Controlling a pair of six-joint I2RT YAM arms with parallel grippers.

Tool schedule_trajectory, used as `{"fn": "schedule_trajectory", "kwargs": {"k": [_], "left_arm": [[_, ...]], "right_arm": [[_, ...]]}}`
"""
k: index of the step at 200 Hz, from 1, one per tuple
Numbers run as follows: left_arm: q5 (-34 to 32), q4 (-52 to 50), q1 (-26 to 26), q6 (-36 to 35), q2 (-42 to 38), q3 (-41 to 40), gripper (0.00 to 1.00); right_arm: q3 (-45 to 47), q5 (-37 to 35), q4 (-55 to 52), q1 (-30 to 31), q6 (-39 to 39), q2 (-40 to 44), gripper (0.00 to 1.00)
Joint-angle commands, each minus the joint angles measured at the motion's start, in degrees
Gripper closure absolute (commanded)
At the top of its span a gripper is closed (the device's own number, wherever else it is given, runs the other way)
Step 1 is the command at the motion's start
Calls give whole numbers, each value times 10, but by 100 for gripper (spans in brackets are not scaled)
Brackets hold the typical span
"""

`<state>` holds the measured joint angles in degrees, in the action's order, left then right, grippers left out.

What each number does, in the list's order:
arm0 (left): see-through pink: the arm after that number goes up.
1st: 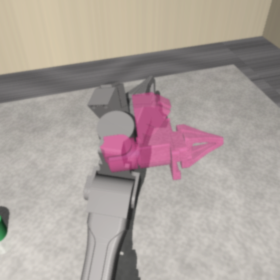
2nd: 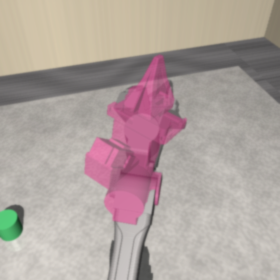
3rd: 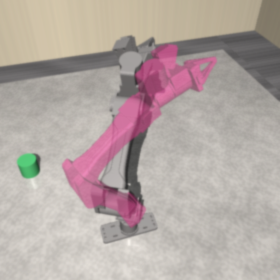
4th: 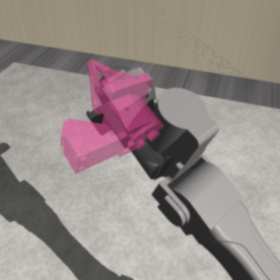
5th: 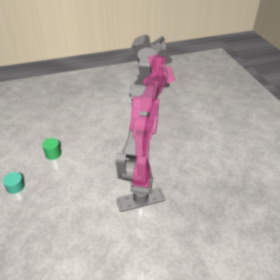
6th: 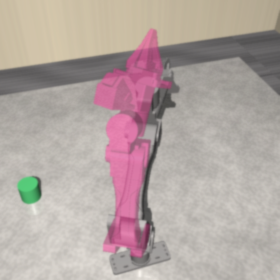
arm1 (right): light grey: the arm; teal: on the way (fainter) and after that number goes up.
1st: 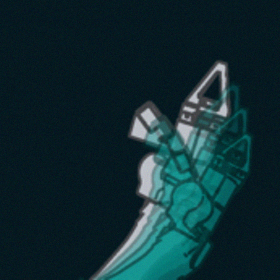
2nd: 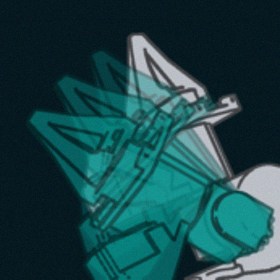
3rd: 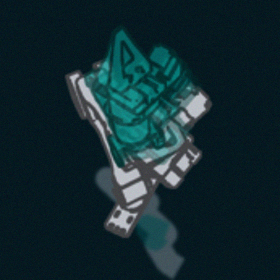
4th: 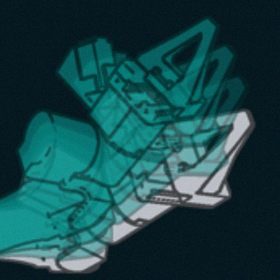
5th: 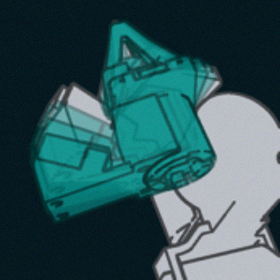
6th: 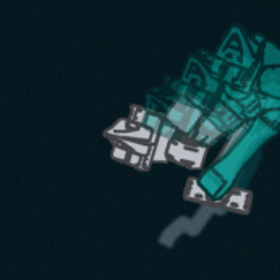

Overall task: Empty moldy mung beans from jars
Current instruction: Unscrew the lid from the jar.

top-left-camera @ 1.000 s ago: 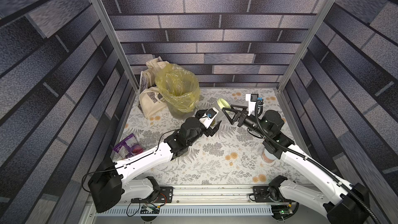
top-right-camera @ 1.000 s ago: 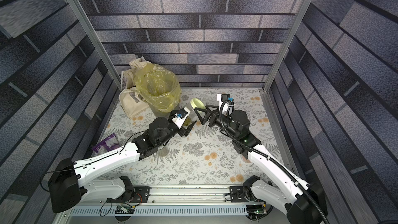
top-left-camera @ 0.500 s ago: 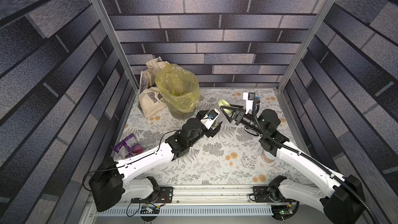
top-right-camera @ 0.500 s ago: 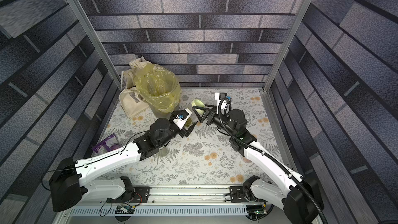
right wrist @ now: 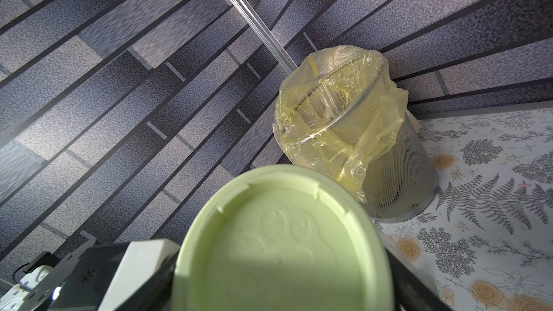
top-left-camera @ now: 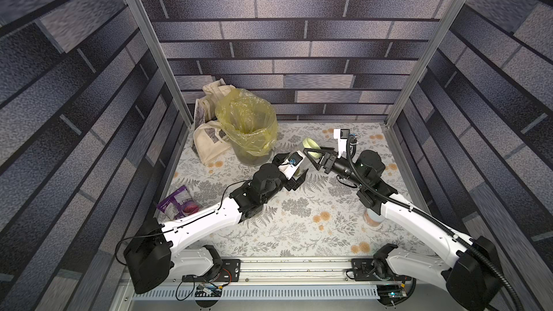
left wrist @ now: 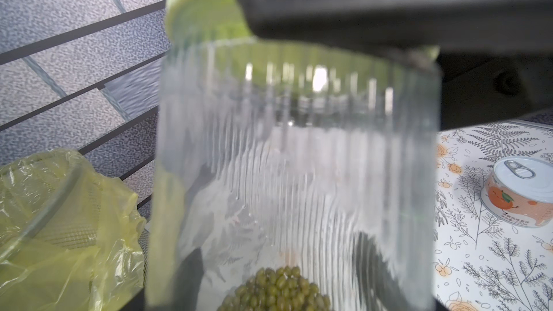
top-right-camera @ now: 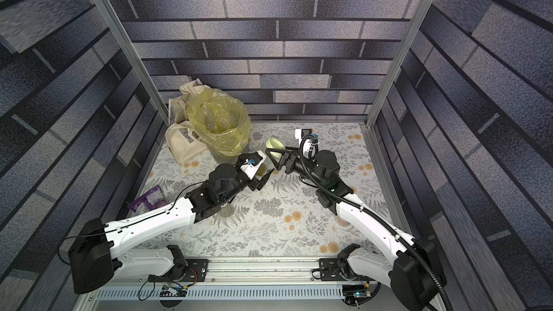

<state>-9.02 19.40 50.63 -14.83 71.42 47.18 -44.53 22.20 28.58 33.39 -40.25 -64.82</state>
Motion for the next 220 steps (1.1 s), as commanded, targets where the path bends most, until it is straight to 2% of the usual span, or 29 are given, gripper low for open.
{"fn": "schedule_trajectory", "kwargs": {"k": [1,37,56,116,145,185,220], "left_arm": [[11,28,-2,5,-10,22,52],[13,24,-2,6,-8,23,52],[14,24,-3,6,-7,22,53],[31,12,-7,14,-10,21,53],[121,-9,-62,80,-34,14,53],[277,-18,-160,145,-69,2,53],[316,-39,-175,135,-74,9,53]], "right_arm": [[-20,8,21,3,-1,2,9],[-24,4,20,3,6,2,9],[-25,4,17,3,11,0,16],[-21,3,13,2,21,0,27],[-26,19,-2,-5,36,1,28],[-38,97,21,-15,36,-26,29],[-44,130,46,-18,33,-43,30]]}}
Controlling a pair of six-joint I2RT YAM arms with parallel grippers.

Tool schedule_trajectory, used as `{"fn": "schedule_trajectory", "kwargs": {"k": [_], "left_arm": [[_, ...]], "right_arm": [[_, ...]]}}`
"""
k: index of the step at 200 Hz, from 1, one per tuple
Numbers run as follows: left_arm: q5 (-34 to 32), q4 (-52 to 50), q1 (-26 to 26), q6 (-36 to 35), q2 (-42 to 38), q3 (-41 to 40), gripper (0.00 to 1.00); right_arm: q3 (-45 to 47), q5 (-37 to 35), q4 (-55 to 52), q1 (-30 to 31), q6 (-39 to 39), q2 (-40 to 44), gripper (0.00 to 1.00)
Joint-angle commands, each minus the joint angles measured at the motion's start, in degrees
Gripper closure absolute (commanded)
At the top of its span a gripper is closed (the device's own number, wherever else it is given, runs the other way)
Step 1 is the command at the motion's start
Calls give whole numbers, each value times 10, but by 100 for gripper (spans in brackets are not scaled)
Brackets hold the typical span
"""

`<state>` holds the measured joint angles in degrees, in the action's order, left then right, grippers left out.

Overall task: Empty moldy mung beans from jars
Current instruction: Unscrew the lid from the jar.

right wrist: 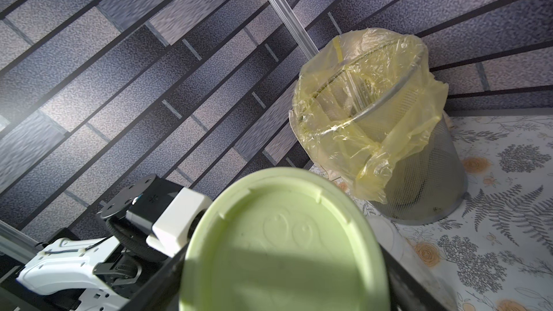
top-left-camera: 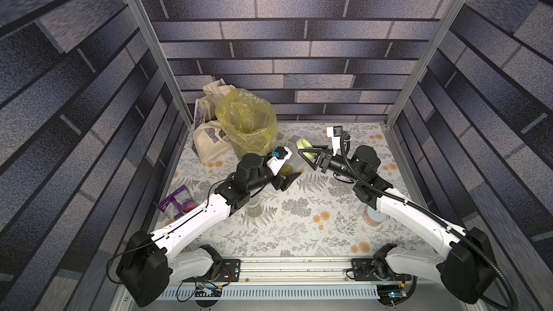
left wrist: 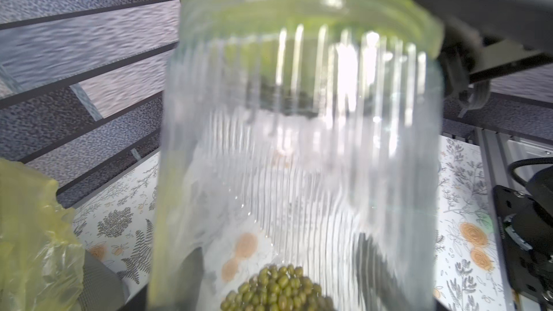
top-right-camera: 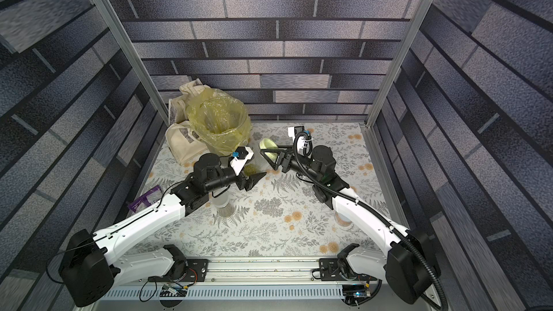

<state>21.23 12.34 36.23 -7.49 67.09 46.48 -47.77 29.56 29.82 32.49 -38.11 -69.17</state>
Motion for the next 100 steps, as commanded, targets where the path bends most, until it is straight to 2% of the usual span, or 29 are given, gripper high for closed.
{"fn": "schedule_trajectory", "kwargs": {"k": [1,61,100], "left_arm": [[15,32,-31,62,-31,16,53],[33,18,-28,49,-28,15,53],[22,12,-20,40,-27,16,52]], "right_arm": [[-11,57,35,-9,12,0,30],[-7,36,42,-22,12,11,30],[-14,29,39,-27,12,7,30]]}}
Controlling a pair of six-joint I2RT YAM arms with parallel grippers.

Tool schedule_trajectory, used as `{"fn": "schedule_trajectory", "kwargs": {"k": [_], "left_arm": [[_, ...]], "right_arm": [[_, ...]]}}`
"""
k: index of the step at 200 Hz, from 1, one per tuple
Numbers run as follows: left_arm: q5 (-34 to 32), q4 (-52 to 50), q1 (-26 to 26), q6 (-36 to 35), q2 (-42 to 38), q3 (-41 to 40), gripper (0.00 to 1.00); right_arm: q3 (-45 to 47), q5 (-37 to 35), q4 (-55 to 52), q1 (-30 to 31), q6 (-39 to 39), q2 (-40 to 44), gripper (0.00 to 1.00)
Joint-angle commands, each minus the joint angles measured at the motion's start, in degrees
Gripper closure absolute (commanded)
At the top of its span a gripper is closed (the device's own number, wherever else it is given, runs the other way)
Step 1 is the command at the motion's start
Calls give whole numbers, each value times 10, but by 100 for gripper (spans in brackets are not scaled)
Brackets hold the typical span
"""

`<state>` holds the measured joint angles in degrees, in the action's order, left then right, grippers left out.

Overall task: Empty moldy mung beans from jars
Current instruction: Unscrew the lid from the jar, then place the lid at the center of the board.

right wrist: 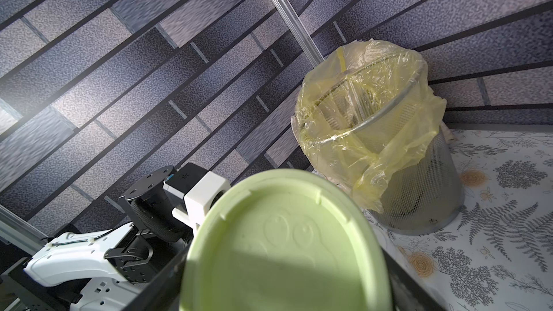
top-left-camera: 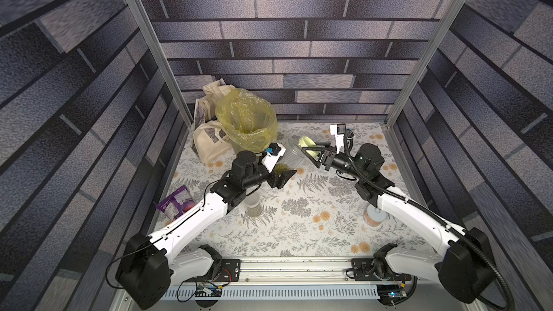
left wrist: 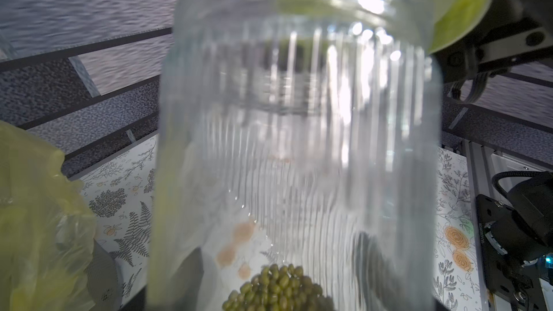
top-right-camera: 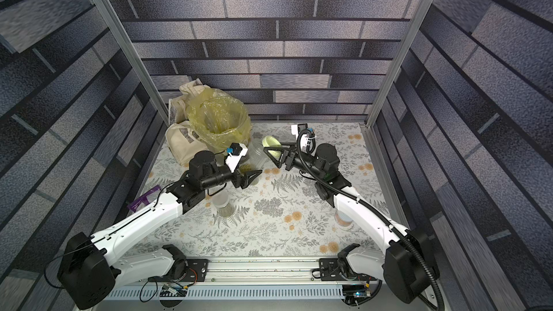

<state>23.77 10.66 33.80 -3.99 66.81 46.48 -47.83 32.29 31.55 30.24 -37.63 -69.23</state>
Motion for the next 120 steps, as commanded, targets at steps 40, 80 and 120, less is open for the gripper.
{"fn": "schedule_trajectory", "kwargs": {"k": [40,80,120], "left_arm": [[-30,12,19,-14,-42,12,51],[-50,-1,32,-27,-61,5,50],[-55,-2,39,-31,-62,5,49]], "right_arm": [[24,-33,16,-49,12,22,31],[71,-102,-61,-94,91,39,31],[106,-219,-100,-102,174,-2,32]]}}
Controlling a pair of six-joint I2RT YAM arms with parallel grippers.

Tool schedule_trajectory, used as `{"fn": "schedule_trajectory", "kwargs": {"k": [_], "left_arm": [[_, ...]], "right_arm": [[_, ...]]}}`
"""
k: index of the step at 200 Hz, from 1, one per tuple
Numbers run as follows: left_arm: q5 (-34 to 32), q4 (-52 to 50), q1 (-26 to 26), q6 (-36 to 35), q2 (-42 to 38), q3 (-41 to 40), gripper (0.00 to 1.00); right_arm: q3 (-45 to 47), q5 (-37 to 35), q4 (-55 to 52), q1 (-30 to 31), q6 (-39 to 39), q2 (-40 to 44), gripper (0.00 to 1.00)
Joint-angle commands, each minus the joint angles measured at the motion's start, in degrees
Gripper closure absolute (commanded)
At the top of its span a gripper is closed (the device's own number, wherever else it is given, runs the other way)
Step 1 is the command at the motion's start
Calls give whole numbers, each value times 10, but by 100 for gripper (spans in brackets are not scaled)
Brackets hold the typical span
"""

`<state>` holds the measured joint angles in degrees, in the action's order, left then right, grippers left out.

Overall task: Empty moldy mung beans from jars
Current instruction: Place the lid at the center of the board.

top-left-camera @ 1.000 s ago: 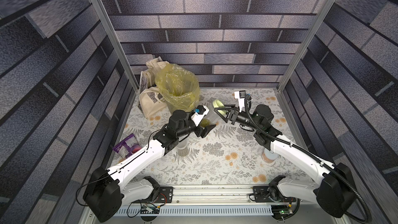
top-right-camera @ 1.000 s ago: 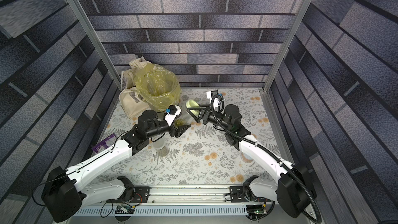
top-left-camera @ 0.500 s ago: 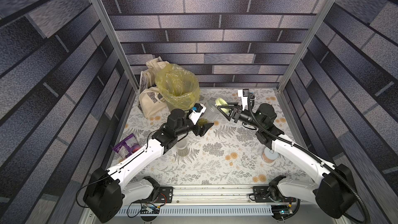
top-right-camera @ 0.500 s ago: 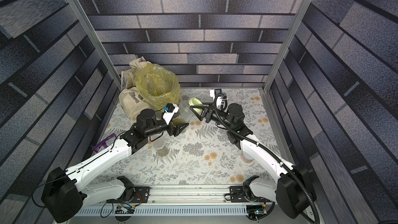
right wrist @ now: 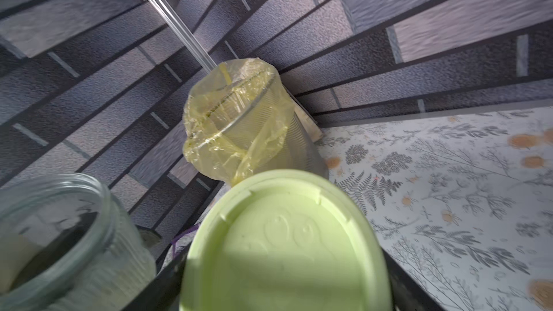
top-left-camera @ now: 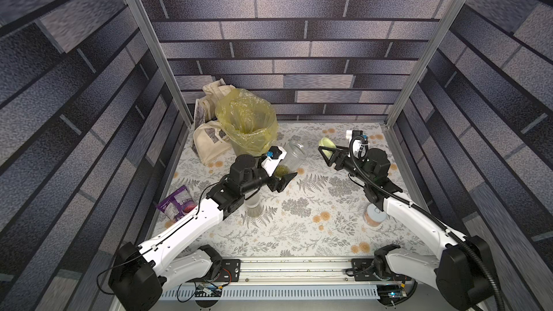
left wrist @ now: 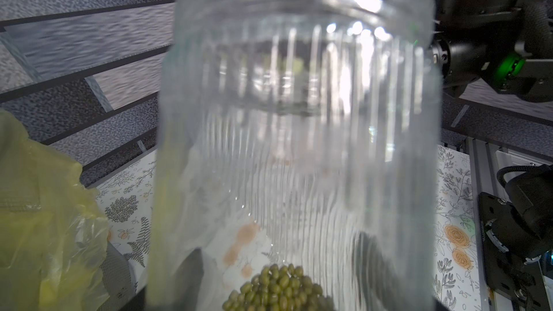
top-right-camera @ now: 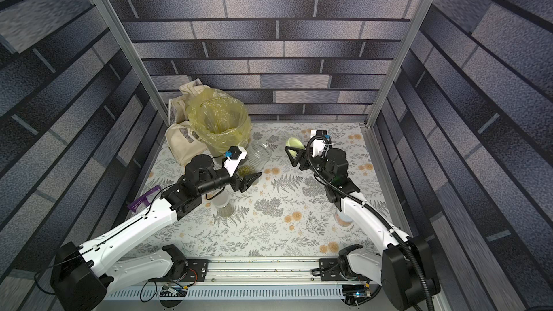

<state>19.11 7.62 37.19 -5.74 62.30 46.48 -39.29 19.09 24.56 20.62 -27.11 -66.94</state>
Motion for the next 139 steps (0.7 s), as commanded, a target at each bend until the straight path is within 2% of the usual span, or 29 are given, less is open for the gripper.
{"fn": "schedule_trajectory", "kwargs": {"k": [1,73,108,139], "left_arm": [[-8,29,5,-14,-17,4,49],[-9,44,6,-9,-41,-21,48],[-9,41,8,-7,-44,-21,49],[-14,44,12,-6,-48,-25,48]], "right_arm": [[21,-89,-29,-6,70,-26,32],[22,-213,31,-23,72,-198,32],[21,-265,47,-26,53,-244,31],[17,-287,50,-29,40,-267,21]]}}
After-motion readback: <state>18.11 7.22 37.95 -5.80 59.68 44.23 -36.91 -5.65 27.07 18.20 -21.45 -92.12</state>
